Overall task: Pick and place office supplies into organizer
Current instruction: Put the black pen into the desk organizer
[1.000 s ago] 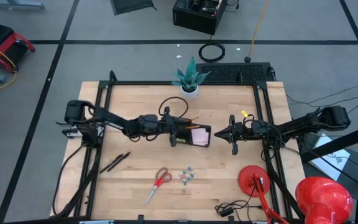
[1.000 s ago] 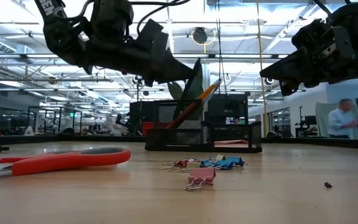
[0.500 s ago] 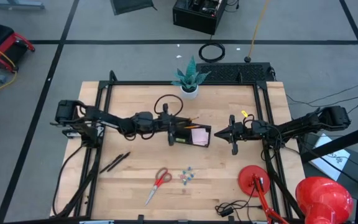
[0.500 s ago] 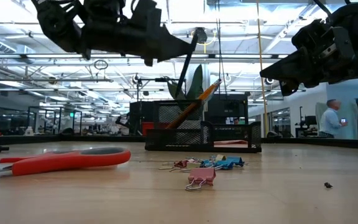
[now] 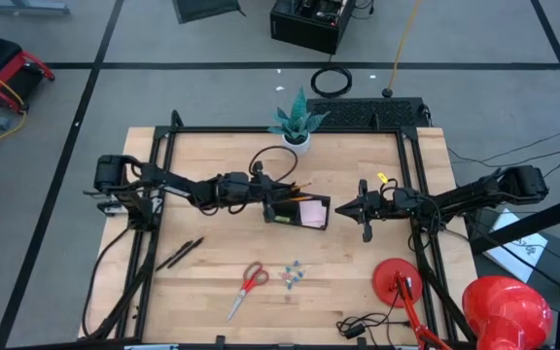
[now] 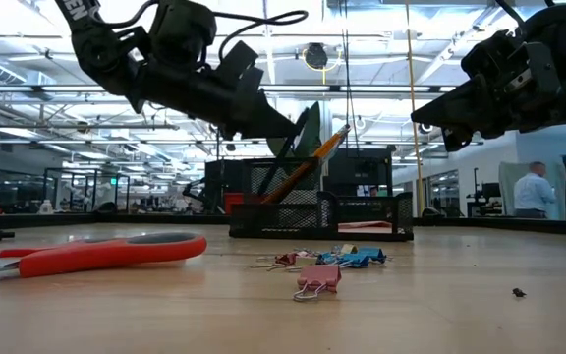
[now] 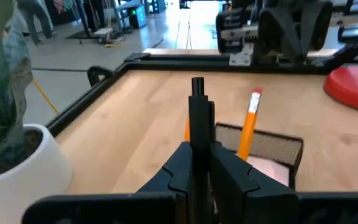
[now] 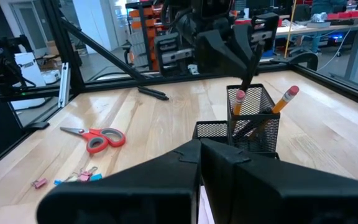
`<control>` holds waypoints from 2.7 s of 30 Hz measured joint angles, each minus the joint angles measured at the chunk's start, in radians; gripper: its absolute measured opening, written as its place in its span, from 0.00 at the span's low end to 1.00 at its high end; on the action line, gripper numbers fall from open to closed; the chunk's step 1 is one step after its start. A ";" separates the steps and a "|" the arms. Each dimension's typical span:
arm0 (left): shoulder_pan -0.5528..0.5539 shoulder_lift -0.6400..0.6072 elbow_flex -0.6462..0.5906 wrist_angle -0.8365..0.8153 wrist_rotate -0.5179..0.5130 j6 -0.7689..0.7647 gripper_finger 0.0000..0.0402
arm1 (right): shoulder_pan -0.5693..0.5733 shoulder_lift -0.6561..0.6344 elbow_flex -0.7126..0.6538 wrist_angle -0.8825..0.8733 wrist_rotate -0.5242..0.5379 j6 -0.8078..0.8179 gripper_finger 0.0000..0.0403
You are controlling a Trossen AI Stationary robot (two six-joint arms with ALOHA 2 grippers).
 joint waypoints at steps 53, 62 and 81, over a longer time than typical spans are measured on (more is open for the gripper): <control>-0.083 0.151 0.001 0.081 -0.030 -0.054 0.33 | 0.000 0.000 0.000 -0.006 0.000 -0.004 0.01; -0.153 -0.038 -0.004 -0.063 -0.175 0.158 0.43 | 0.000 0.000 0.000 -0.007 0.000 -0.004 0.01; -0.613 -0.600 0.000 -1.199 -0.476 -0.511 0.44 | 0.000 0.000 0.000 -0.013 0.000 0.000 0.01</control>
